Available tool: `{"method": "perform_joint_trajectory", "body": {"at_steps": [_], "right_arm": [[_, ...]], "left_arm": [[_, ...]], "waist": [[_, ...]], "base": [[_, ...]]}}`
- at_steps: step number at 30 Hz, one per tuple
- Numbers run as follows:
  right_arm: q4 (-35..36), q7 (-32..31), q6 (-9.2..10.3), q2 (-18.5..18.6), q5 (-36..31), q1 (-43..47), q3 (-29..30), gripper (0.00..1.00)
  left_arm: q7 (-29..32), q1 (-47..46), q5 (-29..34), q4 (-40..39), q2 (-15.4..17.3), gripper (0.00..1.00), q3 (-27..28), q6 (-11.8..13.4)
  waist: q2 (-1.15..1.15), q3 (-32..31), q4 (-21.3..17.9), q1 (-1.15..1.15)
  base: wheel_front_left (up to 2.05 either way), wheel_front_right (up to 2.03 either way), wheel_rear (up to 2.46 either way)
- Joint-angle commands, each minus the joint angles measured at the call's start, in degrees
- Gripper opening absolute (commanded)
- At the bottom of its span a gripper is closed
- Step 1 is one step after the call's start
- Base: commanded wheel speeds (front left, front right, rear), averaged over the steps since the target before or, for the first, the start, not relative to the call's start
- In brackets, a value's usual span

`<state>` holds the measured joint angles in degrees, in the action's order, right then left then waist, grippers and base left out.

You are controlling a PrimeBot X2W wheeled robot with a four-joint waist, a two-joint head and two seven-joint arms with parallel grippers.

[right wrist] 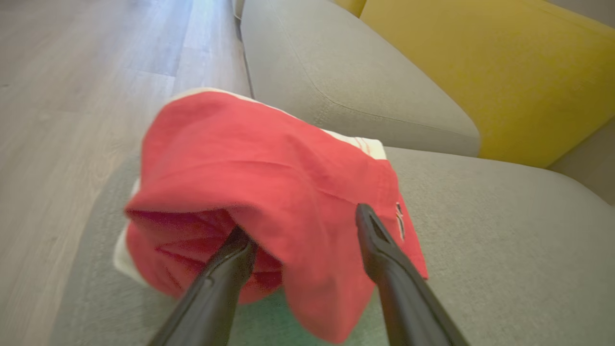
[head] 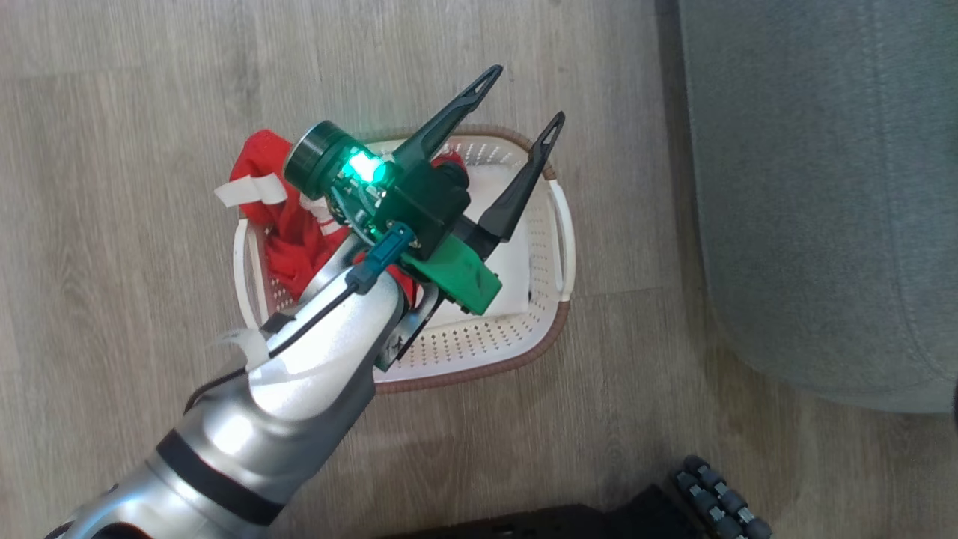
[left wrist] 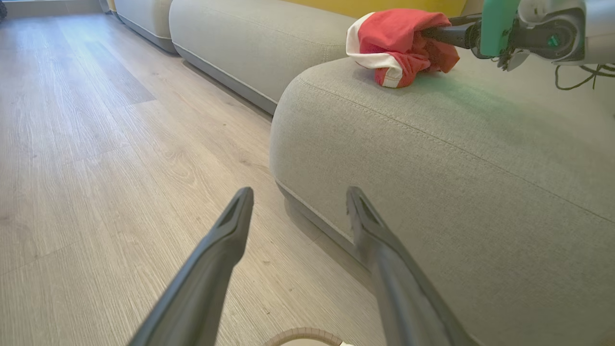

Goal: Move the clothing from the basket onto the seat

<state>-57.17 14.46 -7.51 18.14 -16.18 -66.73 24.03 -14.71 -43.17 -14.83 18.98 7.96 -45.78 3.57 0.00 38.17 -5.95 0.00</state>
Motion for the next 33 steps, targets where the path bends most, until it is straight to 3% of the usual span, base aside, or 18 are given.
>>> {"method": "perform_joint_trajectory", "body": {"at_steps": [1, 10, 20, 33], "right_arm": [[2.4, 0.5, 0.02, -0.2, 1.1, 1.7, -1.2, 1.0], [9.3, 0.5, 0.02, -1.1, 9.2, 12.1, -10.3, 1.0], [14.7, 0.5, 0.02, -1.1, 15.0, 18.5, -16.3, 1.0], [21.3, 0.5, 0.02, -9.6, 17.7, 30.7, -18.2, 1.0]], "left_arm": [[-0.2, -0.3, -0.4, -1.4, 0.8, 1.0, 1.3, 0.3], [-0.3, 2.3, -2.5, -1.4, 1.2, 1.0, 4.5, 1.2], [-0.3, 7.9, -3.6, -2.6, 0.8, 1.0, 9.5, 1.1], [-0.3, 21.8, -4.5, -3.4, 0.1, 1.0, 20.5, 2.8]], "waist": [[0.0, -0.8, -0.4, 0.0], [0.0, -6.9, -1.3, 0.0], [0.0, -17.7, 0.9, 0.0], [0.0, -30.3, 7.0, 0.0]], "base": [[0.0, 0.0, 0.0], [0.0, 0.0, 0.0], [0.0, 0.0, 0.0], [0.0, 0.0, 0.0]]}}
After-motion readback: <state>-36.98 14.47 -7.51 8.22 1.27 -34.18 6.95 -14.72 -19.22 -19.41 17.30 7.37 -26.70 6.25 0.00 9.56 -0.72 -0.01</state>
